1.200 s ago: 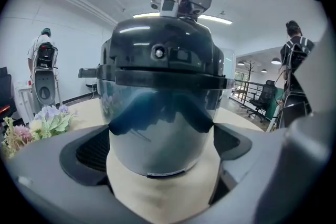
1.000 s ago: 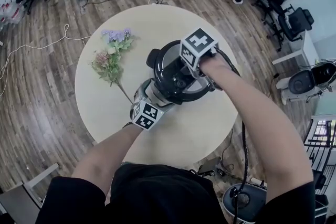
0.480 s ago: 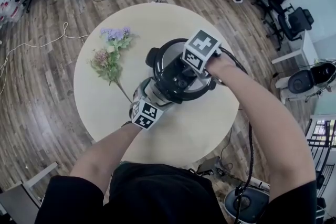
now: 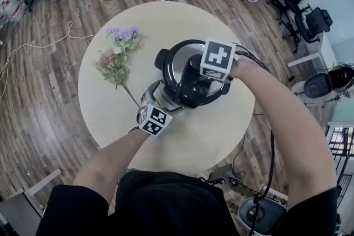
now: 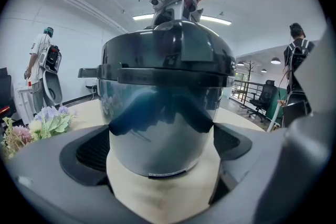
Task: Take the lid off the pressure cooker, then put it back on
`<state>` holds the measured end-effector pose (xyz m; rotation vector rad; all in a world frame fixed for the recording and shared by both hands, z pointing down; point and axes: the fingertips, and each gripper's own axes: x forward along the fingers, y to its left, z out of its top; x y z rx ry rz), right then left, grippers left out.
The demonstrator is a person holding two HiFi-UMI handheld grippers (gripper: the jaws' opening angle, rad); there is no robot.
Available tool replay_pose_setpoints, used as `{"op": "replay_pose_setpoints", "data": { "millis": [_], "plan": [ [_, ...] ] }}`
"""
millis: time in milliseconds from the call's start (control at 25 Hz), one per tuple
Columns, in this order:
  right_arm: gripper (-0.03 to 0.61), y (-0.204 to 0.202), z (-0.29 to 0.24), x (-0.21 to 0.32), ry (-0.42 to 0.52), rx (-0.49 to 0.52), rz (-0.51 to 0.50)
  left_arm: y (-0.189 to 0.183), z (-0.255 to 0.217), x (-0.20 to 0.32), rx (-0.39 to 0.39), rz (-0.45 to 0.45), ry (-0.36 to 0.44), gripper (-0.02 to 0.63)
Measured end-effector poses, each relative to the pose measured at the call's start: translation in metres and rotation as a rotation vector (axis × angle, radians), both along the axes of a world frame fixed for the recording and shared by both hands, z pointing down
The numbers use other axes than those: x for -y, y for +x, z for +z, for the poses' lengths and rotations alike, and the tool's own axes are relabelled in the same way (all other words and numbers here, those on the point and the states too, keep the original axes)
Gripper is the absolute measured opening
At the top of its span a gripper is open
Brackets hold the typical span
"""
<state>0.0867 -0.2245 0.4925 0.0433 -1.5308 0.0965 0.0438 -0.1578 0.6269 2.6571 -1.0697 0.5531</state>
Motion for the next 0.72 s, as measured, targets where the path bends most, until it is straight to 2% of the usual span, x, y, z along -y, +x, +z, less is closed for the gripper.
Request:
{"op": "replay_pose_setpoints", "data": {
  "millis": [160, 440, 560, 720],
  "plan": [
    [0.311, 0.0, 0.002, -0.001, 0.001, -0.007, -0.054, 0.0, 0.001, 0.0, 0.001, 0.0, -0.001, 0.591],
    [0.313, 0.0, 0.003, 0.0, 0.004, -0.012, -0.005, -0.001, 0.003, 0.0, 0.009, 0.002, -0.027, 0.591],
    [0.311, 0.002, 0.006, 0.003, 0.017, -0.001, 0.074, -0.004, -0.001, 0.002, -0.011, 0.017, -0.057, 0.586],
    [0.318, 0.017, -0.001, 0.005, 0.026, 0.087, 0.273, -0.014, -0.008, -0.003, 0.009, 0.05, -0.122, 0.528]
  ]
}}
